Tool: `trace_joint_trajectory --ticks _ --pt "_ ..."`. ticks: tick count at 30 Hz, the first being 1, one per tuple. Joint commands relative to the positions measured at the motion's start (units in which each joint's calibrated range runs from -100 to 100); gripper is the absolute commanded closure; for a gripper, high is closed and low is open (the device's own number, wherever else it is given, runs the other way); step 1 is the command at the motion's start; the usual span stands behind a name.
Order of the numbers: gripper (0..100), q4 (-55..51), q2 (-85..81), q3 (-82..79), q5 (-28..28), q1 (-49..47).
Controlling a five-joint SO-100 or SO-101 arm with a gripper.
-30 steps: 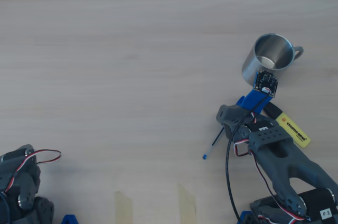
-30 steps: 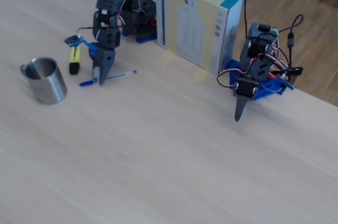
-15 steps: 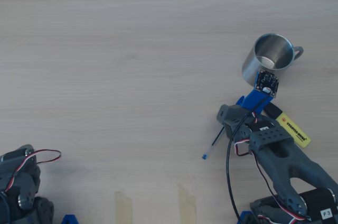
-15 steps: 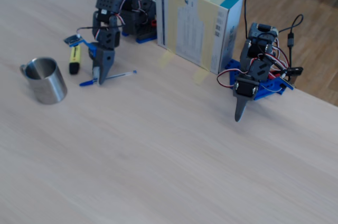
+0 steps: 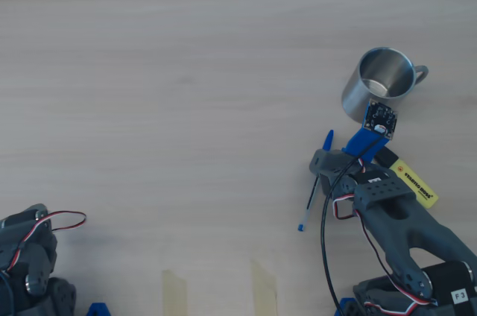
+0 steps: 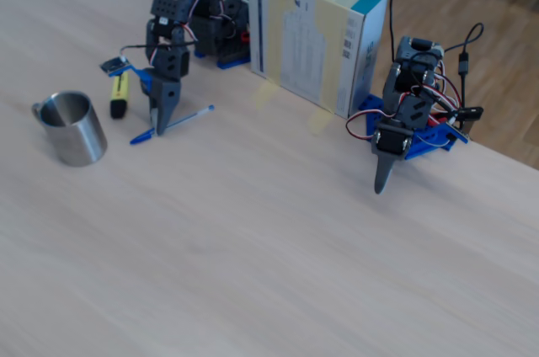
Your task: Grab the blue pen and put it in the silver cup.
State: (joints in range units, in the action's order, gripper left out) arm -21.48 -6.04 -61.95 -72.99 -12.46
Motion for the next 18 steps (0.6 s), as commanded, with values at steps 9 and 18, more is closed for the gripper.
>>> trace_joint_trajectory --ticks 9,18 --pt "98 -0.87 1.47 -2.68 -0.03 -0.28" --pt "98 -0.36 -2.27 -5.67 -0.19 -0.19"
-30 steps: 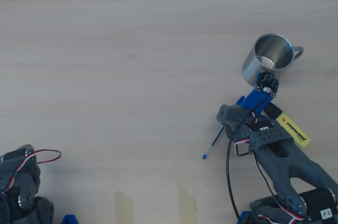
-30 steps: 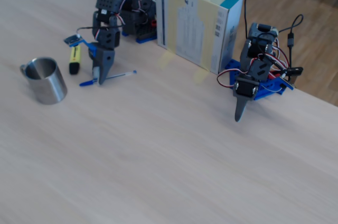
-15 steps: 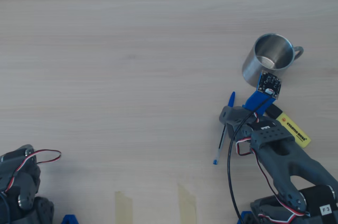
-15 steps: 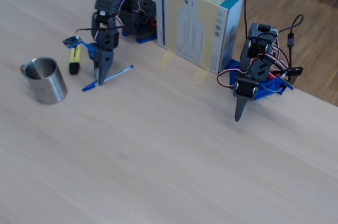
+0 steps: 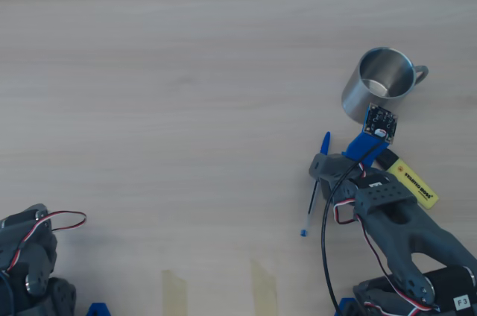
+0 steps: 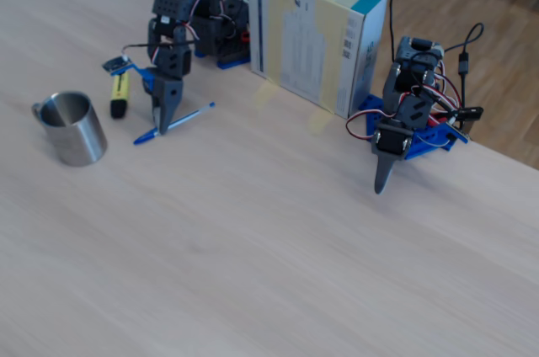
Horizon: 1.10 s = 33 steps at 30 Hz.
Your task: Grab the blue pen and put it in the silver cup.
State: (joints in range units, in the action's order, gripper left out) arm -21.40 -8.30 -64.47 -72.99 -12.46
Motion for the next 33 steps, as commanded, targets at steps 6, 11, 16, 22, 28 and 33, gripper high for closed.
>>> trace_joint_trajectory --ticks 6,11,16,22,28,33 --pt "98 -0.27 -2.01 -3.33 -0.19 -0.37" --pt "98 -0.27 -4.09 -3.33 0.02 -0.63" --pt "98 -0.27 -6.42 -3.33 0.13 -0.89" --pt "98 -0.27 -9.83 -3.42 0.23 -1.07" --pt "98 -0.27 -13.98 -3.51 0.28 -2.2" --pt "98 0.16 -17.89 -3.51 1.22 -3.51"
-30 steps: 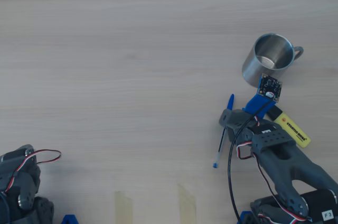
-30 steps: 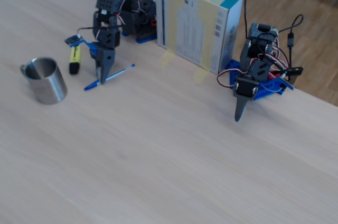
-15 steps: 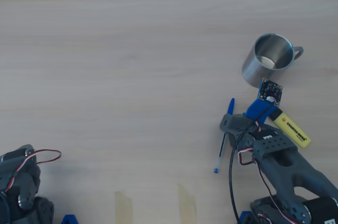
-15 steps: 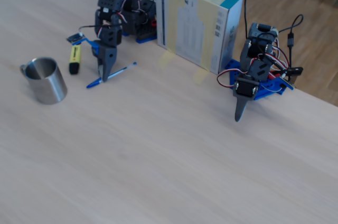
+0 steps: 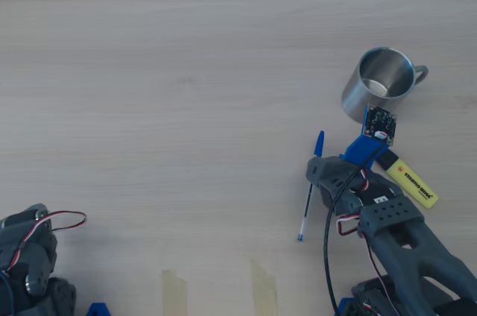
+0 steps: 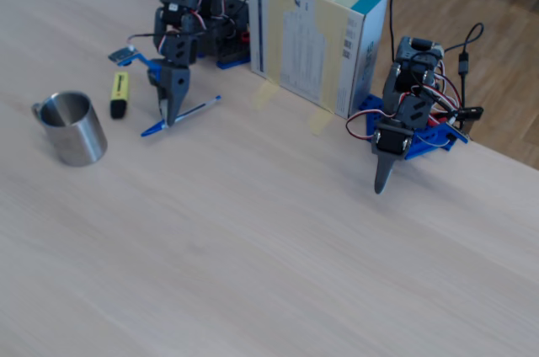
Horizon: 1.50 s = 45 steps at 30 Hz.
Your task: Grab the blue pen and put it in the silver cup.
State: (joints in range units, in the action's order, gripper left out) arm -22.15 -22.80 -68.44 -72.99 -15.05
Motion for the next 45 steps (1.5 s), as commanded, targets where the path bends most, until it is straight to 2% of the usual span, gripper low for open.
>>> trace_joint_trajectory --ticks 1,10,19,45 --pt "98 1.86 -4.13 0.46 1.74 -0.92" --pt "98 14.82 -8.62 -5.53 2.15 -2.4" --pt "98 16.88 -13.03 -4.8 2.1 -3.45" --pt "98 36.78 -23.0 -3.17 2.47 -3.89"
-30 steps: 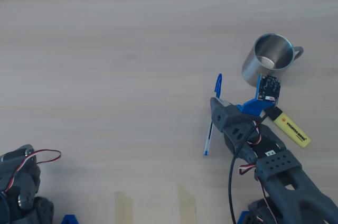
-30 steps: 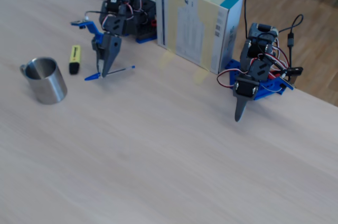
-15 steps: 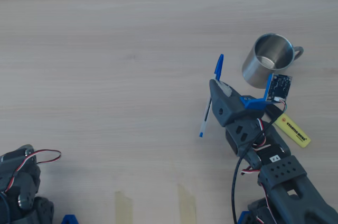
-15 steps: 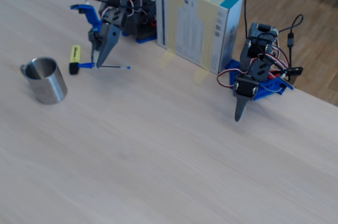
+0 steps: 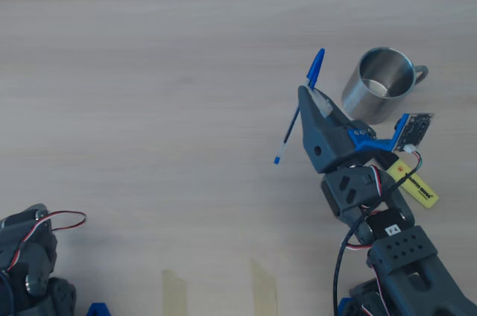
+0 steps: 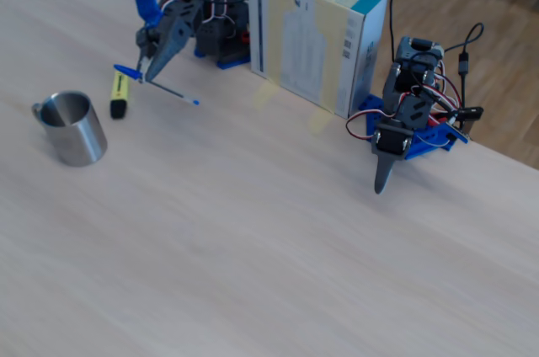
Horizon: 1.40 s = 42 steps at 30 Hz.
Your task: Grab the blue pen and put it in the silver cup.
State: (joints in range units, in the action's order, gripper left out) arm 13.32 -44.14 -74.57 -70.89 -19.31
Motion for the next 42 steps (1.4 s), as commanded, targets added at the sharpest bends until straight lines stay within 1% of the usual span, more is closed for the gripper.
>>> trace_joint_trajectory --ticks 1,6,10,16,22,25,31,38,42 --pt "98 1.3 -1.83 3.51 0.36 0.38" --pt "98 1.3 -1.91 7.32 0.42 0.38" --pt "98 1.65 -1.91 10.04 2.24 0.64" --pt "98 8.85 -1.83 9.86 2.5 2.21" --pt "98 12.97 -1.66 10.4 2.91 4.57" --pt "98 16.75 -1.58 10.4 5.77 5.35" --pt "98 22.75 -1.33 10.22 9.1 5.53" --pt "98 24.9 -1.33 9.67 15.75 7.27" --pt "98 24.9 -1.33 9.58 18.56 7.36"
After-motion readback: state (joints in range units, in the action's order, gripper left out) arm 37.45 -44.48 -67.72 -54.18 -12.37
